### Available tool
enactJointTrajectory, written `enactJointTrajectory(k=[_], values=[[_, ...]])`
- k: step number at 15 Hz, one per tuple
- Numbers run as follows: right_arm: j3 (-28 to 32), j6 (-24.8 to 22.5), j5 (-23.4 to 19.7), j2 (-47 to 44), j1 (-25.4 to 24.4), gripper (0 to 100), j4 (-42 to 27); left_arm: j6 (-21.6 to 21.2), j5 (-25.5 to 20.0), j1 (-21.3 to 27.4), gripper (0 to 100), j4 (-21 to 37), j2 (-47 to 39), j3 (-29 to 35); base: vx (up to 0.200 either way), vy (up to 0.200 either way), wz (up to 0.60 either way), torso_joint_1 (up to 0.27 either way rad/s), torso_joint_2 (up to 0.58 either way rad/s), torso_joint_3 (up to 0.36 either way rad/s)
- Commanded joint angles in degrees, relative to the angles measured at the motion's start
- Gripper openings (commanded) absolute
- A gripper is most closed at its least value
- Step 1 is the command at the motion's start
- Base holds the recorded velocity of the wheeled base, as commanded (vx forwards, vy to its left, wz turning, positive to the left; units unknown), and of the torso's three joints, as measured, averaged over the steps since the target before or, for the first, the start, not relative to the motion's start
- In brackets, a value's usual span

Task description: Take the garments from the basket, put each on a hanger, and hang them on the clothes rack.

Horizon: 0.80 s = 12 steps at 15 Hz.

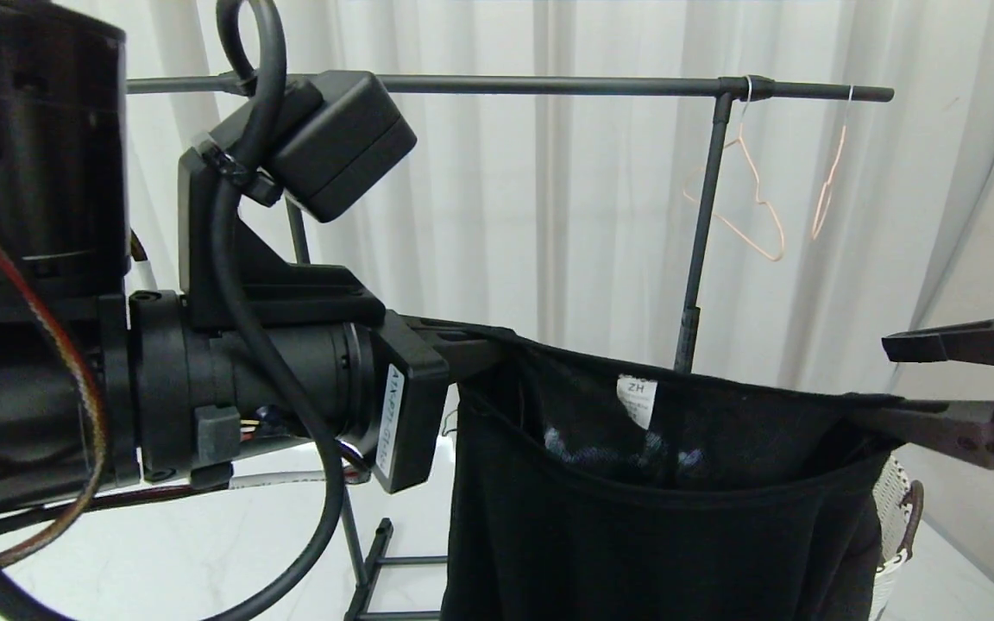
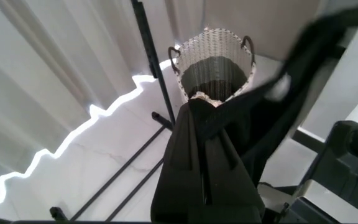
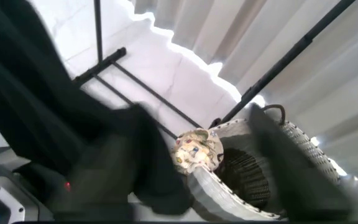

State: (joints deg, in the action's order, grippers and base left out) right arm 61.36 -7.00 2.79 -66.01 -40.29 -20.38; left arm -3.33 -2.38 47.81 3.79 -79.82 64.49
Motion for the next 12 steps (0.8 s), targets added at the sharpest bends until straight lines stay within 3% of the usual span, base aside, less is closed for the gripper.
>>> enactJointTrajectory(k=[1,5,8,10,12], values=[[-2.91,-0.03,-0.59,2.91,-0.49,100,-0.01,-0.10,0.09,-2.37,0,-0.01,-1.83,-0.15,0.000,0.000,0.00,0.000,0.00,0.000],[-7.48,-0.03,-4.99,9.23,-1.02,100,0.43,-0.28,3.87,-5.62,0,-0.19,-4.38,0.20,0.000,0.000,0.00,0.000,0.00,0.000],[-7.83,0.32,-4.99,10.73,0.83,100,0.96,-0.36,5.37,-5.98,0,0.16,-4.46,-0.86,0.000,0.000,0.00,0.000,0.00,0.000],[-8.97,-0.39,-2.79,10.73,13.04,100,0.08,-0.36,7.65,-6.94,0,1.31,-4.73,-1.65,0.000,0.000,0.00,0.000,0.00,0.000],[-10.29,-3.55,2.04,10.20,25.08,100,-3.00,-0.19,14.33,-8.52,0,5.79,-4.46,-2.61,0.000,0.000,0.00,0.000,0.00,0.000]])
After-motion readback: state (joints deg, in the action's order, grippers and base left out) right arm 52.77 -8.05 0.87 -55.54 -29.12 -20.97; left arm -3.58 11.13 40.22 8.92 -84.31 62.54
